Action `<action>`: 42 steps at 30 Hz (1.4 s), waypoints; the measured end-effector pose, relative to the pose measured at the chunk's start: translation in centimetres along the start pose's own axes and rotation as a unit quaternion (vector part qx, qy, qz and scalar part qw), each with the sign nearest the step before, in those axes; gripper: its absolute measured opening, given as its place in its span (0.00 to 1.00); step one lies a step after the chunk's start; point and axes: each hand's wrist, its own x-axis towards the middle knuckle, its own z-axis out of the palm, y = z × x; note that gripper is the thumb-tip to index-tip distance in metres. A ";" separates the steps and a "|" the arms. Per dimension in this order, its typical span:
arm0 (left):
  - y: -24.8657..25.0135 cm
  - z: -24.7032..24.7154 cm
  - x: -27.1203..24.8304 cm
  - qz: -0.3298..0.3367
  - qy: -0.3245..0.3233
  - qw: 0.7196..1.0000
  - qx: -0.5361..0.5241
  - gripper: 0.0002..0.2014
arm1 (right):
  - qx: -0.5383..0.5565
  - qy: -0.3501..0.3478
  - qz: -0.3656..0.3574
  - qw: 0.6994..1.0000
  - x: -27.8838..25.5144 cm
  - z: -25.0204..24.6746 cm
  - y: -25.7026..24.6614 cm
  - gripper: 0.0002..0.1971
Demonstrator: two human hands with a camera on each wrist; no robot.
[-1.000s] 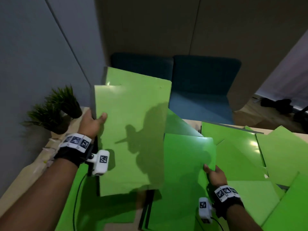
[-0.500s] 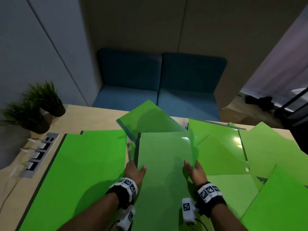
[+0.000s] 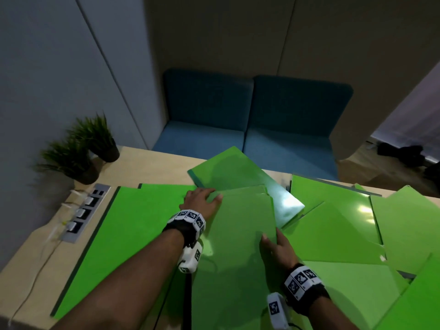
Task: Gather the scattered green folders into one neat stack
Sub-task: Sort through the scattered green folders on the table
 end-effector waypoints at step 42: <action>-21.8 -2.1 -7.5 -0.313 0.044 0.947 -0.061 0.50 | -0.226 0.228 -0.004 0.947 2.2 -5.0 1.4 0.19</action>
